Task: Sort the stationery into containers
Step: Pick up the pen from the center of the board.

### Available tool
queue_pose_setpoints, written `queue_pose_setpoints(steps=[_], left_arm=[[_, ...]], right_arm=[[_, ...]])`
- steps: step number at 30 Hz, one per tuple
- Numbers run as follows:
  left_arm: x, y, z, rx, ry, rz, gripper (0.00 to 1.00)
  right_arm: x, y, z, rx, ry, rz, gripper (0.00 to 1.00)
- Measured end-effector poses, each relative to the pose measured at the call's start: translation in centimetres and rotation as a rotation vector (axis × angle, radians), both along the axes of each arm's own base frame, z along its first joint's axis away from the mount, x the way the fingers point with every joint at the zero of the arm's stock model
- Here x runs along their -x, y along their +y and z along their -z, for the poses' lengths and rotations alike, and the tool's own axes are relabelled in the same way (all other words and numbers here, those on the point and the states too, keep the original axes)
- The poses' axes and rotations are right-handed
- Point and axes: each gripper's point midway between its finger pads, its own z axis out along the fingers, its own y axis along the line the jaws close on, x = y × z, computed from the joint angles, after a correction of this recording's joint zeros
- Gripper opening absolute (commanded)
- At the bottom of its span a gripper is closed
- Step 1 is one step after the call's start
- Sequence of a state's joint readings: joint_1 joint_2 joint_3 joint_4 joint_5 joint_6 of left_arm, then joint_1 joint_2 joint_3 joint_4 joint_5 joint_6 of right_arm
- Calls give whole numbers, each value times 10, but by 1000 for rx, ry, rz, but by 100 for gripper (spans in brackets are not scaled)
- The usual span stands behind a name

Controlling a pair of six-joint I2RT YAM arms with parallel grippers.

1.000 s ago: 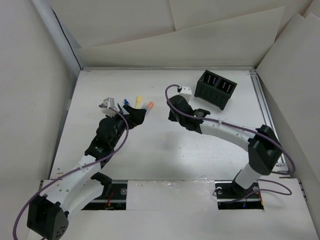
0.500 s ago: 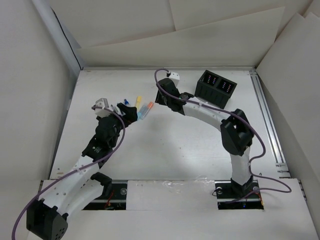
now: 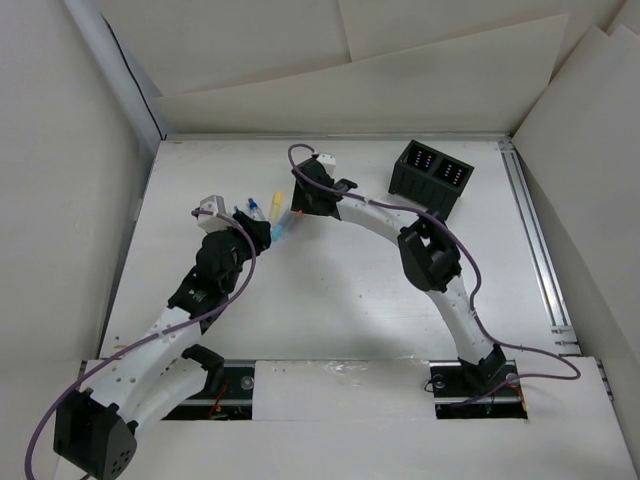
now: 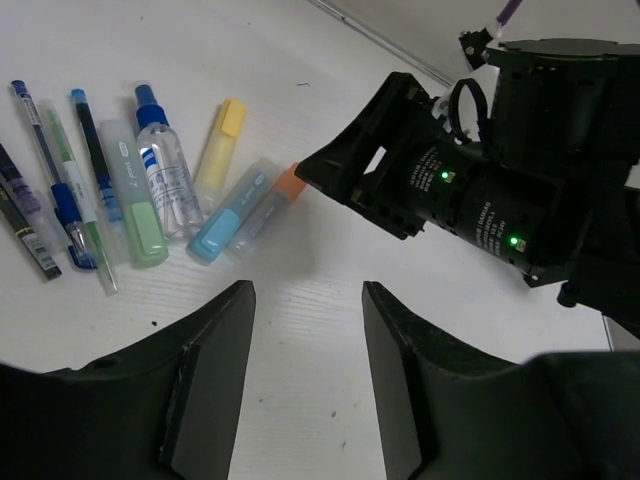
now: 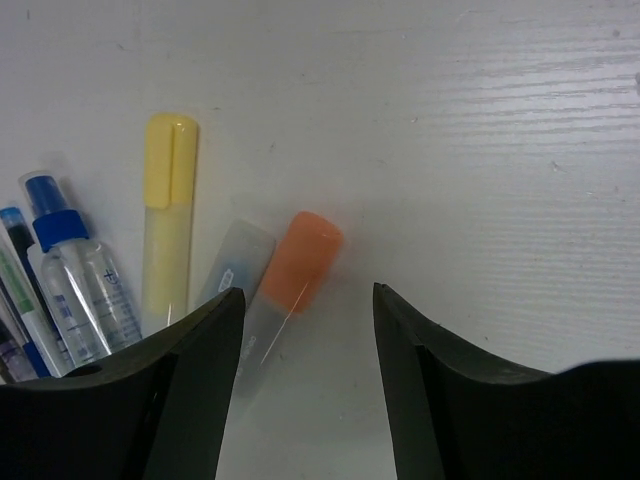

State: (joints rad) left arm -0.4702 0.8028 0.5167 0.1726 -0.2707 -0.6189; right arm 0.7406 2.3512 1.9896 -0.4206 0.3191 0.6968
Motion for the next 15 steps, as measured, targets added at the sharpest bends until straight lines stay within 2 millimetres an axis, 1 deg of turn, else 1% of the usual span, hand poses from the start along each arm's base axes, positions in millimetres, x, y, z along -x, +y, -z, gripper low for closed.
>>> queue_pose_setpoints(steps=[3,7,10,11,12,15], left_arm=[[0,0,-2,4,-6,0,47],[1,-1,-3,9,-9,7,50],[2,-3,-5,17,-12,15,51],[2,-3,-5,18,-13,17,52],[2,-3,-6,20,-15,19,52],[3,-5,-8,25,-19,28,52]], right_arm=[[-4,5,7,2,15,-2,58],[-2,6,14,11,38,-2,58],[-1,5,15,16,47,1,58],[-2,6,14,13,44,1,58],[-4,8,13,9,40,0,60],[-8,13,16,3,40,-3,60]])
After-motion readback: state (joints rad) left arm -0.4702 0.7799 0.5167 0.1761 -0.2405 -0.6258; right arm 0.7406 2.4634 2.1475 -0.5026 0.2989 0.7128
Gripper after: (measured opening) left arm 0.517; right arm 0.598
